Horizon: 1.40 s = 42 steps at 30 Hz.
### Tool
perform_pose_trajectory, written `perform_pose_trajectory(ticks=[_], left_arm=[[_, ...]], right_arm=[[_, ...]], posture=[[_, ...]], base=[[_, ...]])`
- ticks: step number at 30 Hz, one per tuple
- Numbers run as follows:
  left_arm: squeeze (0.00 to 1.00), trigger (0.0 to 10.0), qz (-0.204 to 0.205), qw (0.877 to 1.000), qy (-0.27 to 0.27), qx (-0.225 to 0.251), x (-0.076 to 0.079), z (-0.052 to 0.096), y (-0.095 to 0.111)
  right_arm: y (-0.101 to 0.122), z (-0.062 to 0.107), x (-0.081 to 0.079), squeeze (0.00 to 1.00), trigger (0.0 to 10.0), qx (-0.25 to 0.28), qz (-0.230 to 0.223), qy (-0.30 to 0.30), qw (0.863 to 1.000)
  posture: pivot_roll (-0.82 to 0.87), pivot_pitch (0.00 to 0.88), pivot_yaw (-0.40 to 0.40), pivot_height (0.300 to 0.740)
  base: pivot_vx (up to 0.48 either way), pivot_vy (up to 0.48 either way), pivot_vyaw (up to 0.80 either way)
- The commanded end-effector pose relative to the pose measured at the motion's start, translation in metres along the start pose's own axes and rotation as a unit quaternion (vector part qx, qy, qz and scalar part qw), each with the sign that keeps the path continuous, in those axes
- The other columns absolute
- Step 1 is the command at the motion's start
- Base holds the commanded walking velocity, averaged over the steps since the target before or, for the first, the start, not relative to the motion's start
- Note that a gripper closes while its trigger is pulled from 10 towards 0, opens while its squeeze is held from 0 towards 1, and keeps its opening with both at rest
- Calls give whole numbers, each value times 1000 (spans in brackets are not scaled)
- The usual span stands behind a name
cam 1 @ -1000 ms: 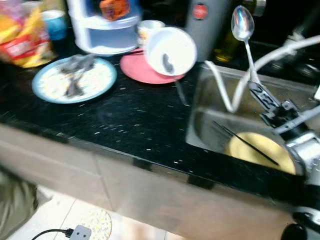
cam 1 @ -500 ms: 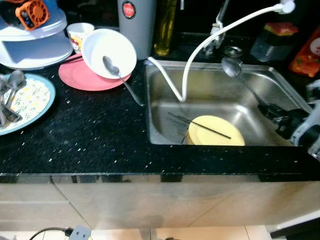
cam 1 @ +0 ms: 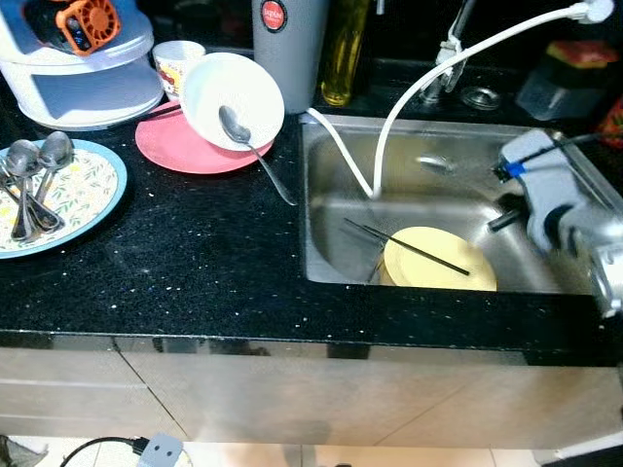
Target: Kitchen organization
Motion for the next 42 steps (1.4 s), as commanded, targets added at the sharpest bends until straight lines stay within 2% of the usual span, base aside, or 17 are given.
perform_pose_trajectory(ticks=[1,7,11,12,13,14,16,20,21,22,24,25,26,27,29,33,42], left_arm=[[0,10000,1,999,-48,-16,33,-1,-12],[0,10000,9,998,-52,-24,38,1,-20],[0,10000,11,998,-55,-28,41,2,-27],[0,10000,12,998,-55,-29,41,2,-28],[0,10000,12,998,-55,-29,41,2,-28],[0,10000,12,998,-55,-30,41,2,-29],[0,10000,12,998,-55,-29,40,2,-29],[0,10000,11,998,-55,-27,40,2,-27],[0,10000,12,998,-53,-24,38,2,-24],[0,10000,15,998,-51,-18,36,1,-18],[0,10000,15,998,-50,-16,36,0,-17],[0,10000,15,999,-50,-14,35,0,-15],[0,10000,15,999,-50,-14,35,0,-15],[0,10000,14,999,-50,-12,34,0,-12],[0,10000,12,999,-50,-11,33,0,-10],[0,10000,10,999,-48,-8,30,-1,-8],[0,10000,5,999,-44,0,23,-1,1]], right_arm=[[-7,-6,-10,0,10000,-34,47,27,998],[1,-15,-13,0,10000,-72,131,58,987],[-1,-25,-47,0,10000,-88,164,138,973],[-2,-28,-53,333,10000,-91,165,148,971],[-2,-28,-53,333,10000,-91,165,148,971],[-2,-30,-58,784,10000,-90,157,150,972],[-4,-33,-67,1000,10000,-85,133,166,973],[-2,-34,-74,1000,10000,-64,88,179,978],[11,-30,-73,1000,10000,-15,11,192,981],[49,-5,-70,0,10000,137,-115,248,952],[60,6,-67,0,10000,185,-138,266,936],[81,34,-70,0,10000,292,-165,313,889],[81,34,-70,0,10000,292,-165,313,889],[94,62,-83,0,10000,376,-183,367,831],[99,74,-94,0,10000,410,-204,397,795],[110,72,-111,0,10000,437,-242,393,772],[143,30,-153,0,10000,405,-383,283,781]], posture=[[-27,144,-102,740],[-20,173,-114,740],[-11,197,-116,740],[-9,202,-114,740],[-9,202,-114,740],[-8,202,-113,740],[-9,202,-109,740],[-7,197,-110,740],[3,194,-112,740],[6,185,-109,740],[7,184,-108,740],[5,180,-107,740],[5,180,-107,740],[4,173,-101,740],[5,169,-98,740],[8,158,-91,740],[26,140,-76,740]], base=[[0,0,0],[0,0,0],[0,0,0],[0,0,0],[0,0,0],[0,0,0],[0,0,0],[0,0,0],[0,0,0],[0,0,0],[0,0,0],[0,0,0],[0,0,0],[0,0,0],[0,0,0],[0,0,0],[0,0,185]])
Point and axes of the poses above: a point about 5 cm out from each wrist's last joint towards the gripper, its own z axis pointing back from the gripper into the wrist, its own y axis along the axis of the wrist's last joint, x = y × z, the point moved 4 cm from there along -z, pointing out of the wrist towards the gripper, and after that the axes turned 5 degrees about -z, right-handed, at the moved point
